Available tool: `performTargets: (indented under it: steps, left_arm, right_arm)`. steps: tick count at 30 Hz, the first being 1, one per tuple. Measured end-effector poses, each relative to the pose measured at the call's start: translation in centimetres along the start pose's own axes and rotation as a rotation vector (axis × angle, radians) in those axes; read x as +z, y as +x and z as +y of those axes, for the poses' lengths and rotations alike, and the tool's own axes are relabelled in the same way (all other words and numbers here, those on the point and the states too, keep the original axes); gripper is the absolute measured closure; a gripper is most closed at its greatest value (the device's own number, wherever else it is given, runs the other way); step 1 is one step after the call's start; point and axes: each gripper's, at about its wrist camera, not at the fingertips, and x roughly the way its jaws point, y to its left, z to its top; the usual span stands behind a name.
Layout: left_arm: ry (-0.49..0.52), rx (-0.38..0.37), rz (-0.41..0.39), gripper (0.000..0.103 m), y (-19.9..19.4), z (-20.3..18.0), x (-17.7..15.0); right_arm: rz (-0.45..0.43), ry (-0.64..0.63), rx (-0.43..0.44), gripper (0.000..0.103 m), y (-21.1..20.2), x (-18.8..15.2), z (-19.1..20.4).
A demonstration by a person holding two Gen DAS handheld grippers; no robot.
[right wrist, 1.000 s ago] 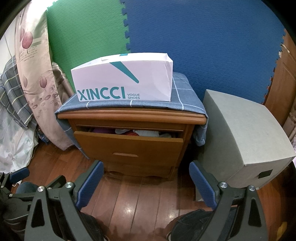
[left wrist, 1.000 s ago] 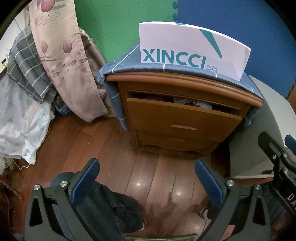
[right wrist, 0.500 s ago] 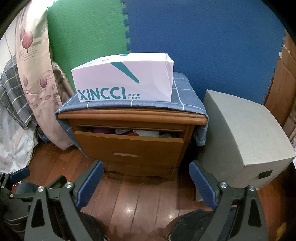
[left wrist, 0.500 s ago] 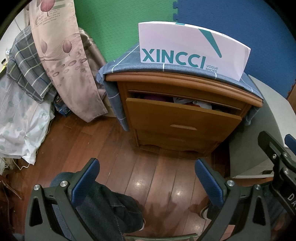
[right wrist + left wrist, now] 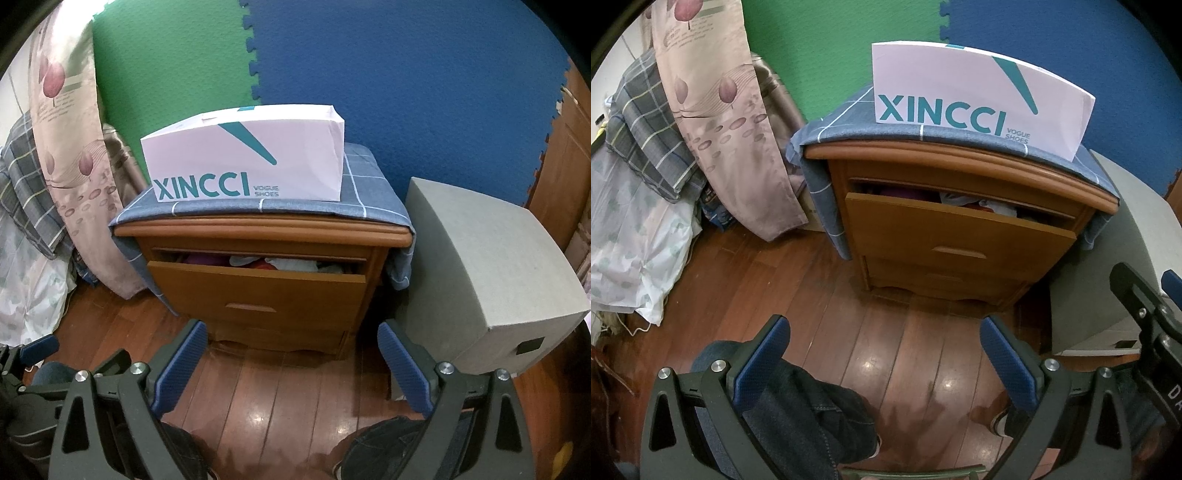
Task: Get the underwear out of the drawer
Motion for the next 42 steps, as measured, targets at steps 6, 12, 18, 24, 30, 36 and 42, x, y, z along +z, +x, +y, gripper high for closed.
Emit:
performTargets:
  steps: [6,12,18,24,30,36,42]
  left_arm:
    - [-0.002,0.0,-0.001,0.001,0.0,0.05,0.01]
    - [-0.008,0.002,0.0,0.001,-0.02,0.26,0.02]
    - [-0.009,0.003,0.001,0.001,0.01,0.42,0.08]
    - [-0.008,0.003,0.001,0.001,-0.02,0.46,0.04]
    - [-0.009,0.004,0.003,0.001,0.01,0.53,0.03]
    - [-0.009,0.002,0.005,0.001,-0.04,0.78,-0.08]
    - [-0.014,0.002,0.007,0.001,0.09,1.0,-0.18]
  right_arm:
    - [0.006,0.003,0.001,0.007,0.16,-0.02,-0.17]
    - [0.008,0.001,-0.001,0.007,0.26,-0.13,-0.2]
    - [0.016,0.004,0.002,0.007,0.42,-0.07,-0.38]
    - [0.02,0.003,0.002,0.007,0.53,-0.03,-0.38]
    - [0.023,0.003,0.004,0.007,0.59,-0.1,-0.45]
    - [0.024,0.003,0.005,0.007,0.66,-0.22,-0.45]
    - [0.026,0.005,0.004,0.007,0.73,-0.34,-0.49]
